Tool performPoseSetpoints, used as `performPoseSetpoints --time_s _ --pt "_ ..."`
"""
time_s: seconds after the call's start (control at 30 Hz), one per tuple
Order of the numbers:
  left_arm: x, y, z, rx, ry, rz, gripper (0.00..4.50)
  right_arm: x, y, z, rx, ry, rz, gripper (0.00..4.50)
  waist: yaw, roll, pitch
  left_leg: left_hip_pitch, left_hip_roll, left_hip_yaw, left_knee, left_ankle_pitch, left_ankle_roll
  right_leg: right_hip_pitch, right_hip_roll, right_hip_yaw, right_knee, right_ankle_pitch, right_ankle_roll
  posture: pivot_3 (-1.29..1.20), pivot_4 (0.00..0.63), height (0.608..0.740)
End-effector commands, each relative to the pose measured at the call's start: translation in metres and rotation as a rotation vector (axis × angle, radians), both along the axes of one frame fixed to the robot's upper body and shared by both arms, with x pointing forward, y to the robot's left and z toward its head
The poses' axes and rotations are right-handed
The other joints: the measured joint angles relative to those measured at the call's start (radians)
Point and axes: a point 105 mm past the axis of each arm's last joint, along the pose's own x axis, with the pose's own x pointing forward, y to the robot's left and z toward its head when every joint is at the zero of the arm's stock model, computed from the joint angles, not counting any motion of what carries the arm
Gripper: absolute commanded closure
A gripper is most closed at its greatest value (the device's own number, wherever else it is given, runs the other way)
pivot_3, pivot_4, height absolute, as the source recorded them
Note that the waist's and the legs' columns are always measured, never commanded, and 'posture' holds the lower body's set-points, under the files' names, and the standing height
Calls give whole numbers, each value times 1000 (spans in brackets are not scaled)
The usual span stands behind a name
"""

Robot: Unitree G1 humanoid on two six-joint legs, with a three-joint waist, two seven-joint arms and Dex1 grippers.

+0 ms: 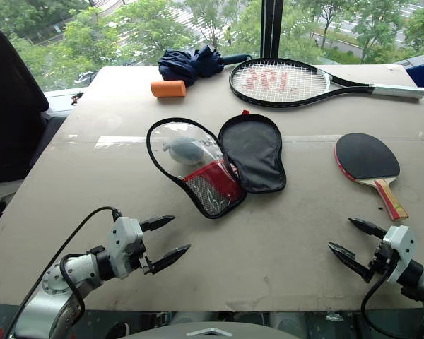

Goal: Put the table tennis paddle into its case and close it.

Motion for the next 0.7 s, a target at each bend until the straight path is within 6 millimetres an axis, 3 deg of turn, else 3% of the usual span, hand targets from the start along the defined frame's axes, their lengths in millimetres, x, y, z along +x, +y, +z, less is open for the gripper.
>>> performPoseSetpoints --time_s 0.03,0.2,0.33,0.5,0.7 --pt "-3 -2 14 -14 -42 -24 48 3 5 9 10 -34 18 0 0 0 0 0 0 0 0 0 0 0 0 0 0 0 0 0 150 726" --pt "-2 1 24 -25 -52 -57 48 8 17 16 12 -13 76 0 0 1 0 0 0 0 0 0 0 0 0 0 0 0 0 0 150 726" --pt "8 0 55 -53 -73 -162 48 25 48 35 12 -28 197 0 -1 2 1 0 1 0 0 0 0 0 1 0 1 0 -1 0 150 726" --pt "12 3 91 -107 -106 -277 48 51 79 45 -79 -6 273 0 -3 2 2 -1 2 0 0 3 -5 -1 2 -2 -1 1 -1 0 150 726" --pt "22 21 122 -43 -131 -281 48 99 127 59 -228 -38 355 0 -14 1 4 -2 4 1 -1 3 -6 -2 3 -3 -1 1 -1 0 150 726"
